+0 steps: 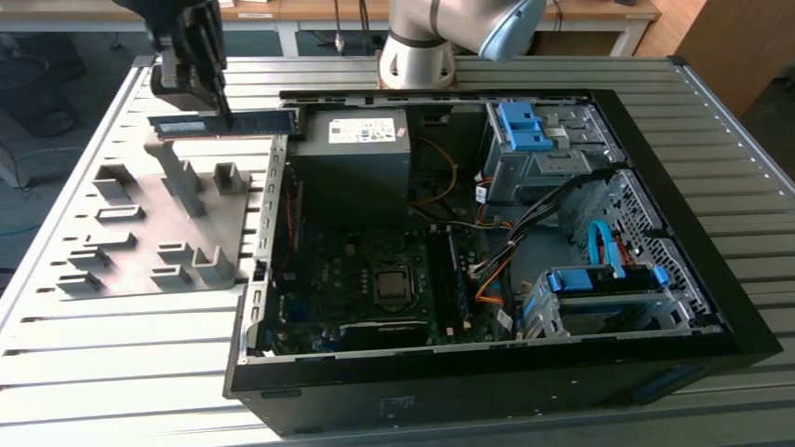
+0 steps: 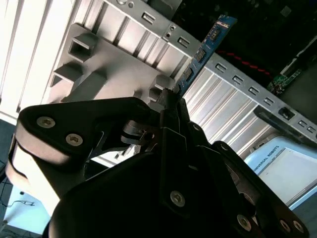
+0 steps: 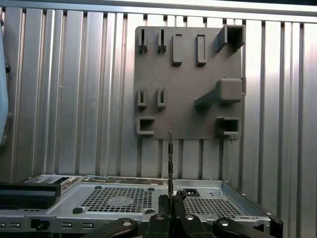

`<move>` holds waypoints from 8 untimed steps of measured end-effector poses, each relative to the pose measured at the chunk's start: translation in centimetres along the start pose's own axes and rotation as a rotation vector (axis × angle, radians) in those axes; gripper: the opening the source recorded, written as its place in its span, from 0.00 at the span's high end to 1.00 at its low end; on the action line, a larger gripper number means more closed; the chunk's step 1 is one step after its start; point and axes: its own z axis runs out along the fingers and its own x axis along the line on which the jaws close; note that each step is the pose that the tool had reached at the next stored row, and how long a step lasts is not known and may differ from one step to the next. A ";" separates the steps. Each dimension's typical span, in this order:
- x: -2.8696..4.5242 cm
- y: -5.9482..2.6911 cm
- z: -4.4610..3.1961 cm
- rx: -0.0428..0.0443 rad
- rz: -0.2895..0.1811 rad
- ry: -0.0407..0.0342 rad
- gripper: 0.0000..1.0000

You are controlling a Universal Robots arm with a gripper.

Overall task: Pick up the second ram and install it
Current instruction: 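Pick up the second ram and move it above second insertion slot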

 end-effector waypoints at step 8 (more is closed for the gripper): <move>0.05 -1.92 -0.02 0.0000 0.000 -0.0001 0.86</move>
